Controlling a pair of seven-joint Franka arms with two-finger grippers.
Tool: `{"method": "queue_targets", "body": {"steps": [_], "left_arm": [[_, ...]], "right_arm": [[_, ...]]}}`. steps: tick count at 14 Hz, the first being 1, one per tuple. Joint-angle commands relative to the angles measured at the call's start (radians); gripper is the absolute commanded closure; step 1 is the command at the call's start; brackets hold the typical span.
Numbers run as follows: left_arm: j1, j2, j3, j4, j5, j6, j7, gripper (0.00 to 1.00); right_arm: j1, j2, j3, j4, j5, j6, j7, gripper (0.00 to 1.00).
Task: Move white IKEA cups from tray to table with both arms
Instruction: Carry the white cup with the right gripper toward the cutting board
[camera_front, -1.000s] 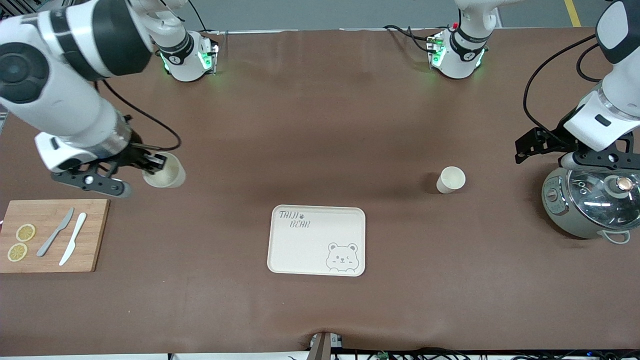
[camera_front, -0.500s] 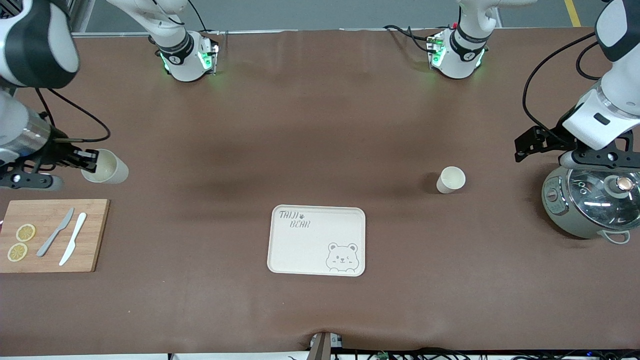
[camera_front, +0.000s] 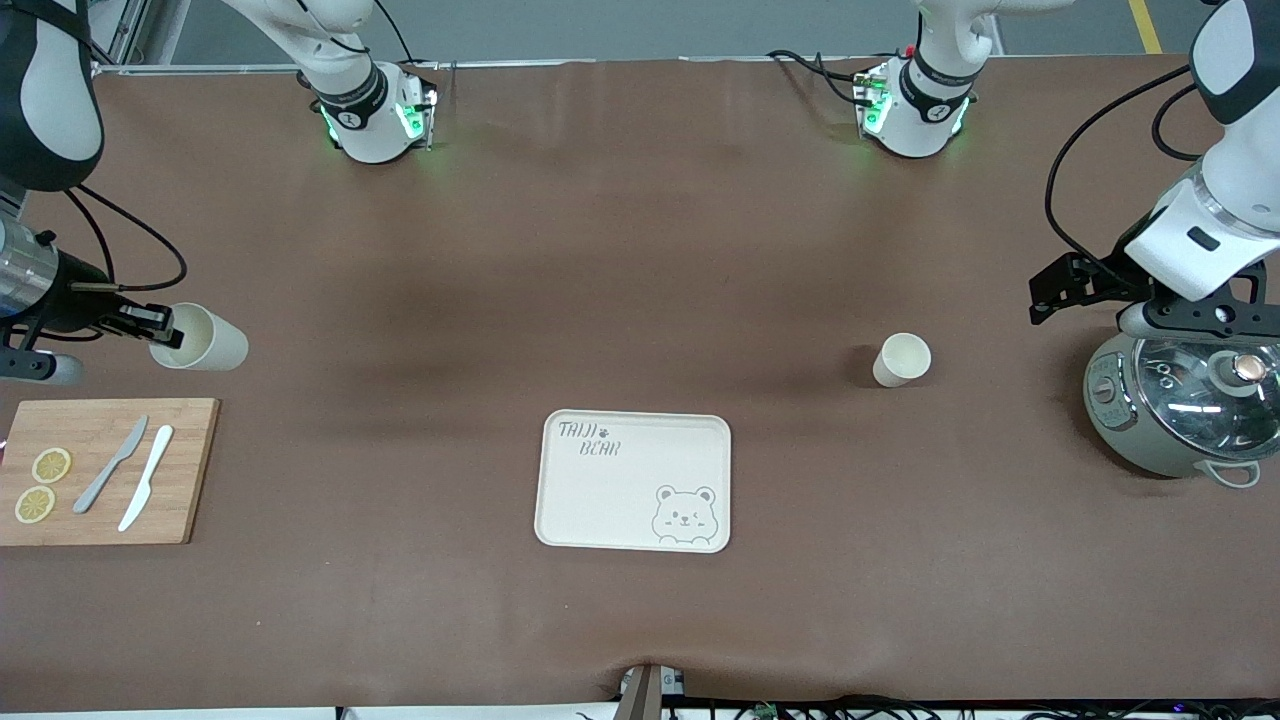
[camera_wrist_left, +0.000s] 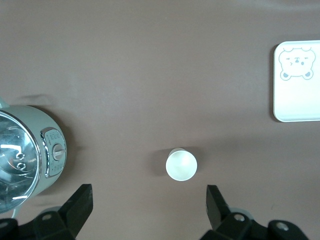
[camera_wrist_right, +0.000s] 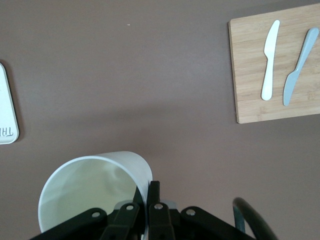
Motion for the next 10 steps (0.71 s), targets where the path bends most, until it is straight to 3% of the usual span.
{"method": "queue_targets", "body": {"steps": [1, 10], "left_arm": [[-0.012, 0.003, 0.009, 0.041, 0.013, -0.019, -0.019, 0.00], [-0.012, 0.002, 0.015, 0.110, 0.012, -0.085, -0.018, 0.00]], "right_arm": [[-0.004, -0.034, 0.009, -0.126, 0.026, 0.127, -0.005, 1.00], [0.024, 0.062, 0.010, -0.302, 0.023, 0.516, 0.006, 1.00]]}}
